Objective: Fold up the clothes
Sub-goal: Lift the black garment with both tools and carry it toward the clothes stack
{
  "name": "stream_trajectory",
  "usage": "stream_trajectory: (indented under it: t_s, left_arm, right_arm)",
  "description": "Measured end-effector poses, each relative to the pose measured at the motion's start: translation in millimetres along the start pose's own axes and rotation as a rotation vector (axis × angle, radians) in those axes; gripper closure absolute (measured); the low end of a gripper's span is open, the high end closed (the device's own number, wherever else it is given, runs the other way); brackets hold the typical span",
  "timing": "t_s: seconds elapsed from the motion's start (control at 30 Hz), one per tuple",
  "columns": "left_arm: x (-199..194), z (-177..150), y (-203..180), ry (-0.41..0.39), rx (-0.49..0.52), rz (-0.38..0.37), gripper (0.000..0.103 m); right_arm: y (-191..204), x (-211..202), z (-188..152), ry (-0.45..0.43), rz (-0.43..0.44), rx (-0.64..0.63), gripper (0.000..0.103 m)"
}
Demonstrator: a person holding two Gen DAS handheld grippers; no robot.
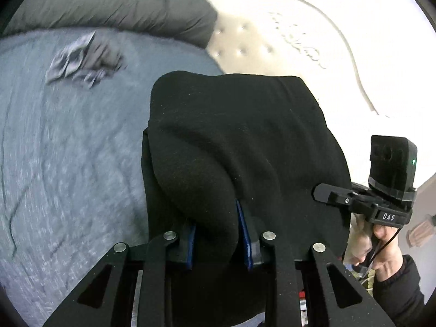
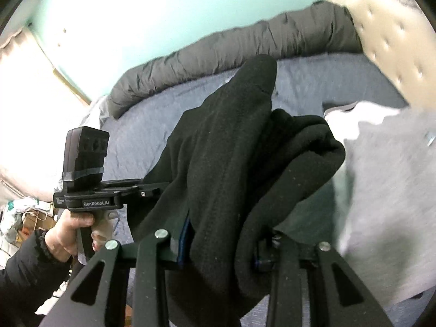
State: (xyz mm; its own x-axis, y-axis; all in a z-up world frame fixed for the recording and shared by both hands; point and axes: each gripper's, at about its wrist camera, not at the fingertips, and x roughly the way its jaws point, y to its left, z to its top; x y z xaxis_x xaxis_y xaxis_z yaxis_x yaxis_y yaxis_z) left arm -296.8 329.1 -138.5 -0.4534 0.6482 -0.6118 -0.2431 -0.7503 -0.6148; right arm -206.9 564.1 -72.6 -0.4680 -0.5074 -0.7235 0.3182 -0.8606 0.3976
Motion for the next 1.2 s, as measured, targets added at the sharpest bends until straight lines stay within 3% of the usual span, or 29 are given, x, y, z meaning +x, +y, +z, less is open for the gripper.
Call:
stream_trajectory:
  t_s: [0.27,0.63,0.93,1.2]
  left_arm:
    - [2.0,42.3,-74.4,-0.037,0.063,0.01,0.075]
    - [72.0,70.0,-149.5,-0.019,0.087,-0.038,0.075]
    - [127.5,77.3,-170.1,0.011,0.093,-0.035,0.075]
    - [162.3,77.1,-174.3,0.035,0.101,-0.034,0.075]
  right_arm:
    - [-25.4,-60.0,30.0,-0.035,-0.024,-0.046,0.069]
    - [-94.4,-112.0,38.2,-0.002,-0.126,-0.074,0.069]
    - [-157.2,-115.6,36.4,0.03,-0.15,-0.05,0.069]
    - [-184.7,-114.3,33.2,0.069,-0.189,-0.049,0.069]
